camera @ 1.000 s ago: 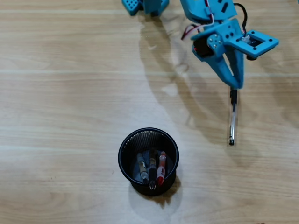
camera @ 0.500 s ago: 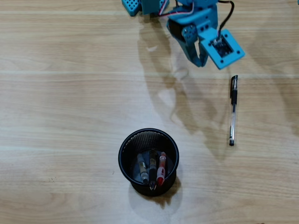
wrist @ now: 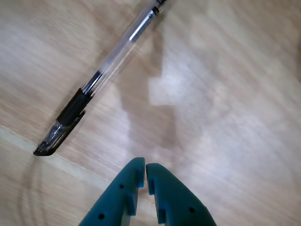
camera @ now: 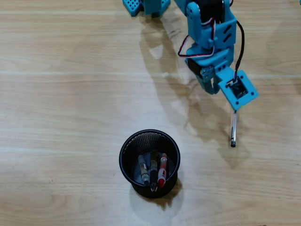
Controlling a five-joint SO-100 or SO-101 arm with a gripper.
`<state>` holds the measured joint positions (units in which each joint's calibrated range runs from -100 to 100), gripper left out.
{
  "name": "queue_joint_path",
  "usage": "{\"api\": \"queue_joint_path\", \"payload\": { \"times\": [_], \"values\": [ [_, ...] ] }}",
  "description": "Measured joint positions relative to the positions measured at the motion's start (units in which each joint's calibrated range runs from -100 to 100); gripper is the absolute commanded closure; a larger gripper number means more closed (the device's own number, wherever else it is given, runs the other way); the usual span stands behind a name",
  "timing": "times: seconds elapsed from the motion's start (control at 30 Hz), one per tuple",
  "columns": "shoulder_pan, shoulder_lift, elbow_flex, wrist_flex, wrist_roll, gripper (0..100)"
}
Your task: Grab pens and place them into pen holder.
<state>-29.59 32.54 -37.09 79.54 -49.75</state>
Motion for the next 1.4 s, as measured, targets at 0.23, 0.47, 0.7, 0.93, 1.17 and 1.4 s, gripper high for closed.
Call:
{"api": "queue_joint_path", "payload": {
  "times": [0.23, 0.47, 0.7, 0.93, 1.17, 1.4],
  "values": [
    [-4.2, 0.8, 1.2, 0.0, -9.2, 98],
    [-10.3, 0.8, 1.6, -3.6, -13.1, 98],
    [-11.6, 6.0, 2.5, -12.5, -15.9, 98],
    [-11.7, 8.5, 2.5, -18.3, -15.9, 98],
    [-9.8, 8.5, 2.5, -18.3, -16.0, 86],
    [-9.6, 8.5, 3.0, -18.3, -16.0, 81]
  ]
}}
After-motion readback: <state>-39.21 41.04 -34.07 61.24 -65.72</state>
